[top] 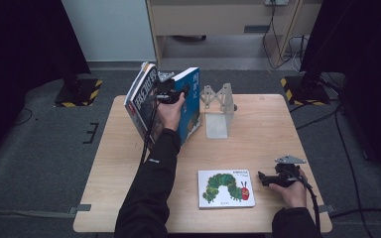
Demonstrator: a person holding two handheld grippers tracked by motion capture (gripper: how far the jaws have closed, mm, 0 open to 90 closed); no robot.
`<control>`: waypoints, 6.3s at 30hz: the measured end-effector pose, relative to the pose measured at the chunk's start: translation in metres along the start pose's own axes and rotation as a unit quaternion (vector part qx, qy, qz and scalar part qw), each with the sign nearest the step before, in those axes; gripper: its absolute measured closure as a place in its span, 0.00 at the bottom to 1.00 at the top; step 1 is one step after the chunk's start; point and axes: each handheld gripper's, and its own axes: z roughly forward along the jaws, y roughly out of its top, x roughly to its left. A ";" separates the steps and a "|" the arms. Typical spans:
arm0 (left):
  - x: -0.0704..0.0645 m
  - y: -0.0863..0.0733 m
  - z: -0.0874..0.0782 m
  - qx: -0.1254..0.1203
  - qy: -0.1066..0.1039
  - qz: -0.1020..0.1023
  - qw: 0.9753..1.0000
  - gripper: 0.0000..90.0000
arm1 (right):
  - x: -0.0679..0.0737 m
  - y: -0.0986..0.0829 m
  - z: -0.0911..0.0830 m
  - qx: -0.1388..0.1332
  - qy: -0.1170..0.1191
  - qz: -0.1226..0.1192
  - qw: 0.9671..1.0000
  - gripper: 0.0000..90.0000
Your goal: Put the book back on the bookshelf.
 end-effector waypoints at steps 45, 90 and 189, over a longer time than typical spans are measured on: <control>-0.005 -0.039 -0.049 0.008 0.012 0.054 0.998 0.65 | 0.002 -0.001 0.000 -0.001 -0.004 0.005 1.000 0.03; -0.026 -0.046 -0.036 -0.023 0.007 0.051 0.998 0.63 | 0.002 -0.001 0.000 -0.001 -0.005 0.006 1.000 0.03; -0.041 -0.068 -0.050 -0.062 0.057 0.062 0.994 0.67 | 0.003 0.003 0.003 0.002 0.003 0.001 1.000 0.02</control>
